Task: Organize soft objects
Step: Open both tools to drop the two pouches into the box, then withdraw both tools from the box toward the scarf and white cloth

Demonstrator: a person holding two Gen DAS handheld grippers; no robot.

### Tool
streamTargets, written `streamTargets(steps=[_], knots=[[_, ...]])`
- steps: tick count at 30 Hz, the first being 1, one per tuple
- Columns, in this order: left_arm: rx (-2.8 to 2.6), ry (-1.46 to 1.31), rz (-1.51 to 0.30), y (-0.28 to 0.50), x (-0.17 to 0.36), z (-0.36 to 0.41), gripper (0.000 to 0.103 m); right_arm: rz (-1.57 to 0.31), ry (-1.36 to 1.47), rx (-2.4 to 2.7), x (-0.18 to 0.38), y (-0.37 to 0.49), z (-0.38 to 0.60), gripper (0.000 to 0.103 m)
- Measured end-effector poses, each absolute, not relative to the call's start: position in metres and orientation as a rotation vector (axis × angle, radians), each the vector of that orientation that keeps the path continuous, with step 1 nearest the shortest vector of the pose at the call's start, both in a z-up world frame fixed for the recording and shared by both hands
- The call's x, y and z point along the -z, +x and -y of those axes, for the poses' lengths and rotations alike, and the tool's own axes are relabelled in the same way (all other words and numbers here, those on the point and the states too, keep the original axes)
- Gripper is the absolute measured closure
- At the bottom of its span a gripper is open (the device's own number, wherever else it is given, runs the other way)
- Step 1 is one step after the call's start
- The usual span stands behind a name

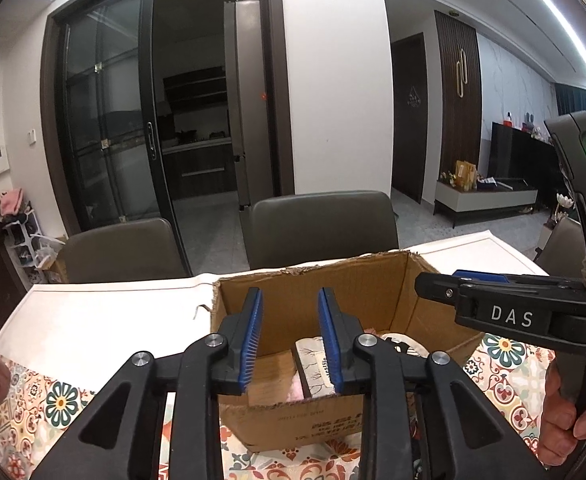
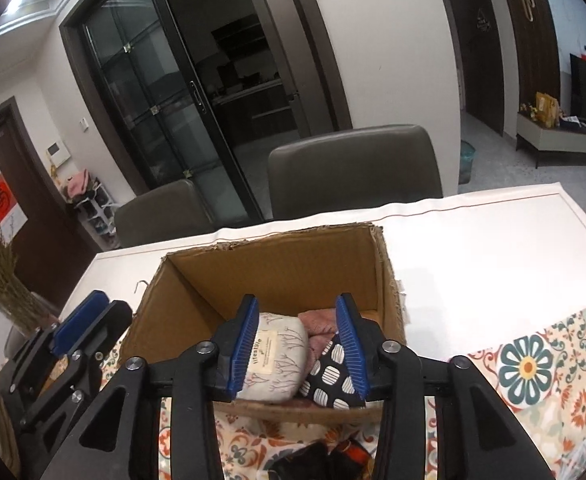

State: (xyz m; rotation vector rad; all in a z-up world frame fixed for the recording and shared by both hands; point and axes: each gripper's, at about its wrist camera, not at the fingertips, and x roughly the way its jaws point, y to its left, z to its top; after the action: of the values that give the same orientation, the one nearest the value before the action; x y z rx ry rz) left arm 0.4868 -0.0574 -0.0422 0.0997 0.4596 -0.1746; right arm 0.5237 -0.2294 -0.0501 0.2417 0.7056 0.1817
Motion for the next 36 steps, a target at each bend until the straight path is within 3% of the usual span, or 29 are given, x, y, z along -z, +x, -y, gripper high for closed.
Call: streamTargets(steps=[13, 15, 23, 36], knots=[[0.153, 0.082, -0.435, 0.443, 0.019, 0.046, 0.066, -0.648, 0.240, -0.154, 0.023, 0.482, 0.231, 0.058], [0.150, 0.081, -0.436, 0.436, 0.018, 0.044, 0.063, -0.647, 0.247, -0.151, 0.022, 0.476, 0.231, 0.052], [0.130, 0.079, -0.439, 0.405, 0.016, 0.036, 0.060, -0.623, 0.219, -0.128, 0.016, 0.445, 0.226, 0.051], [0.100, 0.074, -0.470, 0.356, 0.024, 0.021, 0.051, -0.590, 0.153, -0.091, 0.011, 0.391, 0.217, 0.039]])
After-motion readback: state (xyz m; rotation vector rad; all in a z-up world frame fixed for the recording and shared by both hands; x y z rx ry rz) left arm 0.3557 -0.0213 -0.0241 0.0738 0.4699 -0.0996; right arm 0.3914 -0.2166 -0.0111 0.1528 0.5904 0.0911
